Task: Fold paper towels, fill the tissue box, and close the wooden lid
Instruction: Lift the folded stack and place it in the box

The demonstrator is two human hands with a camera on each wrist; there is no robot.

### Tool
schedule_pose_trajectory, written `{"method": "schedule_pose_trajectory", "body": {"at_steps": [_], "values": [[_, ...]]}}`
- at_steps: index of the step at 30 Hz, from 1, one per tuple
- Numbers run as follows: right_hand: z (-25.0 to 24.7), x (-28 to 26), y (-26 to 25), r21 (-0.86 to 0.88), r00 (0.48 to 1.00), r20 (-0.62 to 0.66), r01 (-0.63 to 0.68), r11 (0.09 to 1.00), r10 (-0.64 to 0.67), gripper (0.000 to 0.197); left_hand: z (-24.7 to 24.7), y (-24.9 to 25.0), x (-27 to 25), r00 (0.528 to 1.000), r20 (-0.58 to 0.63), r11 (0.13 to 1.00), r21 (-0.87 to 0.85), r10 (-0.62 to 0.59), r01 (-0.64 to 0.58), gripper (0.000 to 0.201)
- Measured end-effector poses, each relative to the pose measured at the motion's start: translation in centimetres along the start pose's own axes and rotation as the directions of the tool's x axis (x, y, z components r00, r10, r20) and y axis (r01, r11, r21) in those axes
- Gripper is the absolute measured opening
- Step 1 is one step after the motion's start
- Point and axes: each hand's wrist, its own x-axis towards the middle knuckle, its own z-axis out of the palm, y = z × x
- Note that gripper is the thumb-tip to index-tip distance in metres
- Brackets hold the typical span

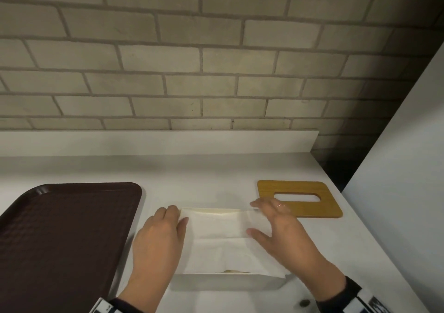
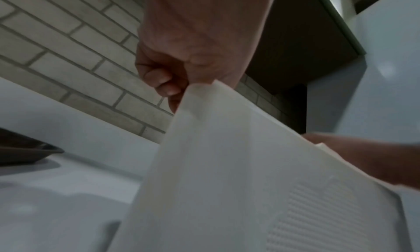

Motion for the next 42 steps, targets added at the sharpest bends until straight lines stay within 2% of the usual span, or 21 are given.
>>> {"method": "schedule_pose_trajectory", "body": {"at_steps": [2, 3, 5, 7, 8, 10, 13, 16, 20, 22, 24, 25, 28, 29, 30, 31, 33, 36, 38, 40, 42], "values": [[-0.8, -1.3, -1.1, -0.024, 0.974, 0.163, 0.163, 0.986, -0.157, 0.058, -0.3, -0.2, -0.1, 0.996, 0.000, 0.995, -0.035, 0.090, -0.090, 0.032], [-1.1, -1.8, -1.5, -0.014, 0.948, 0.237, 0.222, 0.975, -0.213, 0.059, -0.9, -0.1, -0.2, 0.985, 0.067, 0.986, -0.047, 0.161, -0.158, 0.042], [-1.3, -2.5, -1.2, -0.020, 0.906, 0.337, 0.277, 0.961, -0.255, 0.052, -2.0, -0.3, -0.3, 0.930, 0.225, 0.952, -0.167, 0.289, -0.256, 0.063], [-1.2, -2.8, -0.6, -0.034, 0.901, 0.334, 0.307, 0.951, -0.278, 0.043, -2.8, -0.4, -0.6, 0.833, 0.338, 0.898, -0.195, 0.439, -0.394, 0.070], [-1.1, -2.9, -0.5, -0.043, 0.913, 0.306, 0.296, 0.954, -0.269, 0.040, -3.1, -0.2, -0.8, 0.785, 0.387, 0.875, -0.203, 0.484, -0.439, 0.066], [-0.7, -3.0, -0.2, -0.043, 0.933, 0.277, 0.252, 0.967, -0.231, 0.047, -2.9, -0.2, -1.0, 0.743, 0.411, 0.846, -0.184, 0.529, -0.500, 0.054], [0.0, -3.1, 0.2, -0.009, 0.945, 0.216, 0.253, 0.967, -0.245, 0.055, -2.6, -0.1, -1.1, 0.736, 0.399, 0.837, -0.237, 0.547, -0.494, 0.042], [-0.3, -3.1, -0.1, -0.027, 0.948, 0.203, 0.255, 0.967, -0.244, 0.053, -2.4, -0.3, -1.2, 0.757, 0.396, 0.854, -0.259, 0.520, -0.451, 0.051], [-0.3, -2.8, 0.4, -0.097, 0.935, 0.273, 0.263, 0.960, -0.228, 0.030, -1.7, -0.9, -1.4, 0.748, 0.383, 0.839, -0.200, 0.542, -0.505, 0.062], [-0.3, -2.6, 0.8, -0.108, 0.937, 0.291, 0.233, 0.966, -0.194, 0.030, -1.5, -1.1, -1.0, 0.745, 0.429, 0.853, -0.146, 0.511, -0.502, 0.052], [-0.4, -2.5, 0.6, -0.121, 0.938, 0.316, 0.187, 0.975, -0.140, 0.031, -1.8, -1.5, -0.5, 0.767, 0.448, 0.874, -0.074, 0.459, -0.480, 0.028], [-0.5, -2.4, 0.4, -0.132, 0.936, 0.332, 0.165, 0.977, -0.113, 0.031, -2.0, -1.2, -0.3, 0.778, 0.448, 0.875, -0.021, 0.441, -0.484, 0.024], [-0.9, -2.0, -0.3, -0.142, 0.932, 0.358, 0.119, 0.983, -0.061, 0.033, -2.2, -0.7, 0.2, 0.740, 0.539, 0.852, 0.074, 0.402, -0.518, 0.040], [-1.1, -1.9, -0.6, -0.153, 0.931, 0.362, 0.109, 0.982, -0.047, 0.033, -1.6, -0.8, 0.3, 0.755, 0.502, 0.832, 0.117, 0.421, -0.542, 0.043], [-1.3, -1.7, -1.0, -0.165, 0.933, 0.357, 0.103, 0.981, -0.038, 0.034, -1.3, -0.8, 0.3, 0.767, 0.494, 0.850, 0.099, 0.410, -0.518, 0.044], [-1.4, -1.5, -1.5, -0.172, 0.938, 0.345, 0.102, 0.980, -0.038, 0.036, -1.6, -0.4, 0.3, 0.762, 0.517, 0.843, 0.134, 0.389, -0.521, 0.044], [-1.3, -1.1, -2.5, -0.155, 0.946, 0.310, 0.150, 0.976, -0.096, 0.044, -2.2, 0.9, 0.4, 0.774, 0.508, 0.863, 0.111, 0.377, -0.493, 0.049], [-0.3, -0.2, -3.6, -0.105, 0.931, 0.318, 0.220, 0.970, -0.177, 0.057, -2.0, 2.5, 0.4, 0.744, 0.452, 0.848, -0.054, 0.492, -0.527, 0.055], [0.3, 0.3, -3.7, -0.102, 0.926, 0.349, 0.194, 0.976, -0.147, 0.065, -1.2, 3.1, 0.5, 0.773, 0.418, 0.873, -0.127, 0.477, -0.470, 0.055], [0.3, 0.8, -3.4, -0.123, 0.934, 0.337, 0.165, 0.979, -0.115, 0.066, -0.9, 3.4, 1.1, 0.805, 0.397, 0.894, -0.112, 0.441, -0.434, 0.051], [0.2, 1.3, -3.0, -0.164, 0.959, 0.272, 0.130, 0.978, -0.082, 0.055, -0.2, 3.2, 1.8, 0.812, 0.410, 0.895, -0.023, 0.415, -0.445, 0.041]]}}
